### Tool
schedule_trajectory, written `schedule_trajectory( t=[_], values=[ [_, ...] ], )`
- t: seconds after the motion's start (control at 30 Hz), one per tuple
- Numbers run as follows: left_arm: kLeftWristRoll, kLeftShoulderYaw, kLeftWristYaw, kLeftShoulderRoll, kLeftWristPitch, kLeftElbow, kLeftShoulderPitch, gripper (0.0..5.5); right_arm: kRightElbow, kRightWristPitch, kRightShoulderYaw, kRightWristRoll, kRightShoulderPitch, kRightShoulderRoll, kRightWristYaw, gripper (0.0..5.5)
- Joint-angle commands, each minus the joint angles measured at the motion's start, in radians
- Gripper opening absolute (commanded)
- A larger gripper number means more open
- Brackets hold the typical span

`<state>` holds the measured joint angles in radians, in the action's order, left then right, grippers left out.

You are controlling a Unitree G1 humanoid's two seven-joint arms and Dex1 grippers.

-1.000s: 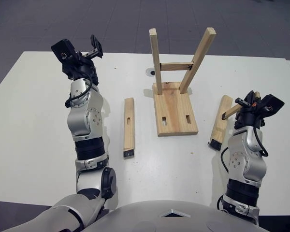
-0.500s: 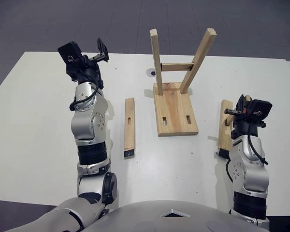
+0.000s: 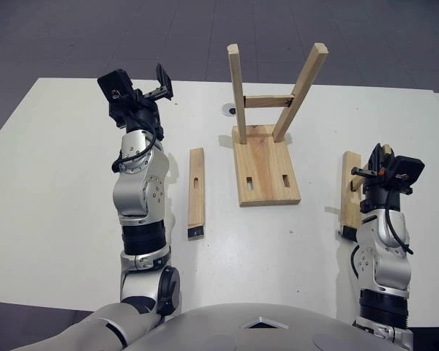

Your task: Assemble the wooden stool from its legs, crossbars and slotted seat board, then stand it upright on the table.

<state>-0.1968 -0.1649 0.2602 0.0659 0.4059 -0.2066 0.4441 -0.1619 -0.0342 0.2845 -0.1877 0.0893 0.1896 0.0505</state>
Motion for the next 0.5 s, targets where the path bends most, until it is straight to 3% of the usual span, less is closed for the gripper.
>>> schedule_trajectory(
  t=[0.03,0.5],
  values=[
    [0.012,0.021,0.000,0.010,-0.001,0.029,0.075,5.40,0.243,-0.142,0.017,-0.024,0.085,-0.078,0.030,0.42],
    [0.021,0.023,-0.006,0.006,-0.008,0.033,0.066,5.40,0.425,0.089,-0.017,0.009,0.212,-0.108,-0.063,0.42]
  ],
)
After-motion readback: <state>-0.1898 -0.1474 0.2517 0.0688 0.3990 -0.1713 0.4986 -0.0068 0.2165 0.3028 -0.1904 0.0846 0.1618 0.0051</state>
